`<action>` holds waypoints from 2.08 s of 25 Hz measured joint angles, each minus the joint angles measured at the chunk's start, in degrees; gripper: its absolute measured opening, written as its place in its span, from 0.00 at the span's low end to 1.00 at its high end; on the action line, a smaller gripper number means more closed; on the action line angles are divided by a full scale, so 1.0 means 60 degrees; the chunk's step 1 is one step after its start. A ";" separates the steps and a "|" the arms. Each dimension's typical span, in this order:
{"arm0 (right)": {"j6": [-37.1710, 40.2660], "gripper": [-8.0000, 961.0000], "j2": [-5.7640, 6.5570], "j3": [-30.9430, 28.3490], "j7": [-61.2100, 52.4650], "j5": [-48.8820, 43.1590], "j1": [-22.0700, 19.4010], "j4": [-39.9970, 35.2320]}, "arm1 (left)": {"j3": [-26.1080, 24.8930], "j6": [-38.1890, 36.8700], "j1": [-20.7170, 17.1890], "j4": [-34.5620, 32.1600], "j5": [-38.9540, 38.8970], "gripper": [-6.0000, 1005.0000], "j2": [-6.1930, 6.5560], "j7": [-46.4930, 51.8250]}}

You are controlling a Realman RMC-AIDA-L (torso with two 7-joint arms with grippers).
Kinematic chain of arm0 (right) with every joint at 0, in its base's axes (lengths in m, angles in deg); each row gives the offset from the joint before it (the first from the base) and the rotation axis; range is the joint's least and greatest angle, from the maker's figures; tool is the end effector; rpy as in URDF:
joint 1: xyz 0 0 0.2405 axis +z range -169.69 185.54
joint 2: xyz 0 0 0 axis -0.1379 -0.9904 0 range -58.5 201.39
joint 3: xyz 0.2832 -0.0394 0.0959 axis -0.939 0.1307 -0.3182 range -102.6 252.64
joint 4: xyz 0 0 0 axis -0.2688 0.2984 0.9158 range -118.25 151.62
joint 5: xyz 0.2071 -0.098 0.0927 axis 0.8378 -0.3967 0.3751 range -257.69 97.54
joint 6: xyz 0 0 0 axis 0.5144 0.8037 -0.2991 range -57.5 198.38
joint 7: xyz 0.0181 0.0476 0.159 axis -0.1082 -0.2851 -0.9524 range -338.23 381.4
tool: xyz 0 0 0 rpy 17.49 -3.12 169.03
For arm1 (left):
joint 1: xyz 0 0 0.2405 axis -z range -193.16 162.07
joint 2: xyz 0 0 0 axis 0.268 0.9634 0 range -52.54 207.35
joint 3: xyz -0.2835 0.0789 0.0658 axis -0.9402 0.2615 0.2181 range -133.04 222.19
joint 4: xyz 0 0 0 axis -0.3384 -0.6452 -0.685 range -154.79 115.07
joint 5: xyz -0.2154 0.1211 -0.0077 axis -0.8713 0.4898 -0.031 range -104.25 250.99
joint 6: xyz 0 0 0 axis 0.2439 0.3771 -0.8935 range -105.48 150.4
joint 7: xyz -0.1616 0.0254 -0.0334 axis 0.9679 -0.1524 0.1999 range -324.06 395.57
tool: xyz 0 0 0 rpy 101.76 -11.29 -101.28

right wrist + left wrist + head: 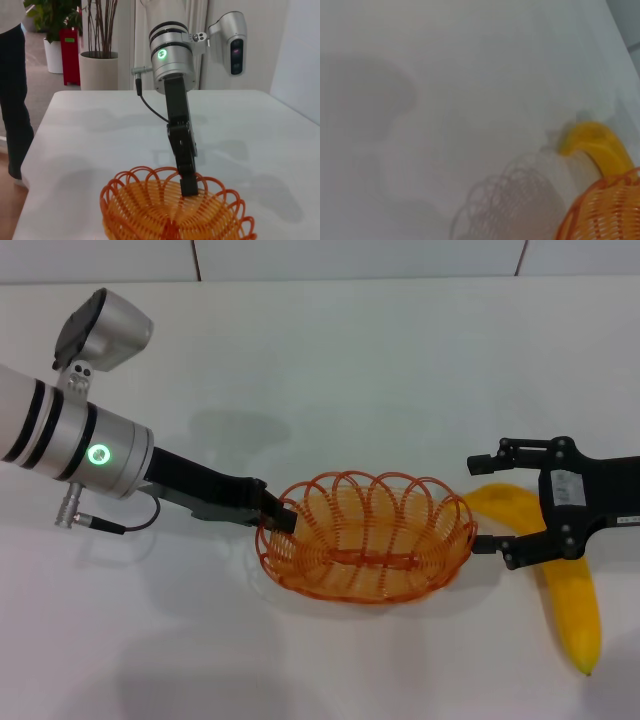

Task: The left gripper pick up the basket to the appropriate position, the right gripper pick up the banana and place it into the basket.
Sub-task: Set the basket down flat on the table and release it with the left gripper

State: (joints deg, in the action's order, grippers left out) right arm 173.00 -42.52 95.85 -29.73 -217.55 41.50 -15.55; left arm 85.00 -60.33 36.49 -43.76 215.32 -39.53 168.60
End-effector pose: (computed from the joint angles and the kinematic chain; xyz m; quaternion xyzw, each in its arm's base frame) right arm 0.3452 0.3574 -0.0071 -0.9780 0.0240 0.1837 0.0954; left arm -0.2523 0.4385 -0.0973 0.8398 0.5425 0.0187 0.0103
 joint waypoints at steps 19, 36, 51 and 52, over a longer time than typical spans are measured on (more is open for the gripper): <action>0.0000 0.92 0.0040 -0.0161 -0.0007 0.0004 -0.0033 -0.0078 | -0.0010 0.0016 -0.0262 -0.0206 0.0057 0.09 0.0095 0.0427; 0.0389 0.93 0.0514 -0.0498 0.0080 -0.0008 -0.0281 -0.0284 | -0.0071 0.0024 -0.0309 -0.0321 0.0116 0.10 0.0095 0.0478; 0.0396 0.93 0.0443 -0.0454 0.0087 -0.0063 -0.0173 -0.0296 | 0.0001 0.0030 -0.0224 -0.0324 0.0138 0.13 0.0065 0.0728; 0.0396 0.93 0.0443 -0.0454 0.0087 -0.0059 -0.0170 -0.0296 | 0.0002 0.0030 -0.0222 -0.0323 0.0138 0.14 0.0065 0.0732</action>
State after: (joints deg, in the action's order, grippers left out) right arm 175.38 -39.86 93.13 -29.21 -217.90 40.48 -17.33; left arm 85.01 -60.15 35.16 -45.70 216.14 -39.14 172.99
